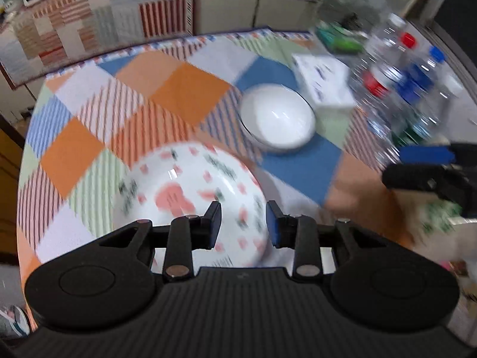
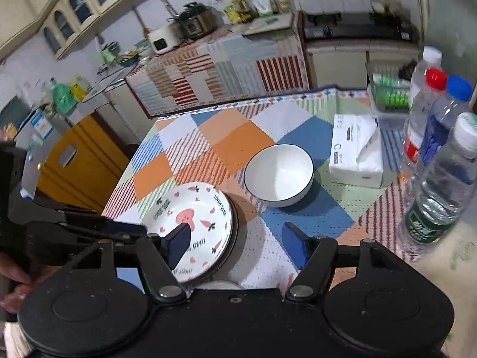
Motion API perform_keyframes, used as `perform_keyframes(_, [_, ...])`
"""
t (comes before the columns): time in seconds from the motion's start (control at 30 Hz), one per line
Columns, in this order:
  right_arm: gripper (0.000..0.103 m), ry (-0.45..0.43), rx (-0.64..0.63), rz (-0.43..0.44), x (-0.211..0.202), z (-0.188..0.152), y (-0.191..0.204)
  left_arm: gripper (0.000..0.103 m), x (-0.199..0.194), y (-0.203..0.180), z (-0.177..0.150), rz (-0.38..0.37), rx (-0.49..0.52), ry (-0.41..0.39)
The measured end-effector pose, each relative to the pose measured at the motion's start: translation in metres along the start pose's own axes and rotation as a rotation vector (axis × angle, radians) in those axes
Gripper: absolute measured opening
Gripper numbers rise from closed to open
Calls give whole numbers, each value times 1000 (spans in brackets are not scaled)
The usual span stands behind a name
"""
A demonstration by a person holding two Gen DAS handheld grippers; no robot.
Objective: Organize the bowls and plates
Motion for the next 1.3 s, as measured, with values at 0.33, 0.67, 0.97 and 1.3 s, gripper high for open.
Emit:
perform_keyframes(0.33, [72, 22, 196, -51, 77, 34, -65, 51, 77, -8, 56, -31, 38, -97])
perform_keyframes(0.67, [63, -10, 335, -109, 133, 28, -126, 51, 136, -11, 75, -42, -57, -108])
perform_keyframes(0.97, [47, -27, 338, -137, 159, 28, -149, 33, 162, -20, 77, -50, -67, -75])
perform_keyframes(1.3, [19, -23, 372, -105, 173, 23, -155, 12, 160, -37, 69, -39, -53, -24])
Point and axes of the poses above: each gripper's, at about its wrist camera, not at the fingertips, and x roughly the way its jaws point, y to its left, z to its top, the point moved 9 cm from there along x, roughly the way its jaws point, and after that the axes turned 11 degrees about z, right-handed, at the moved point
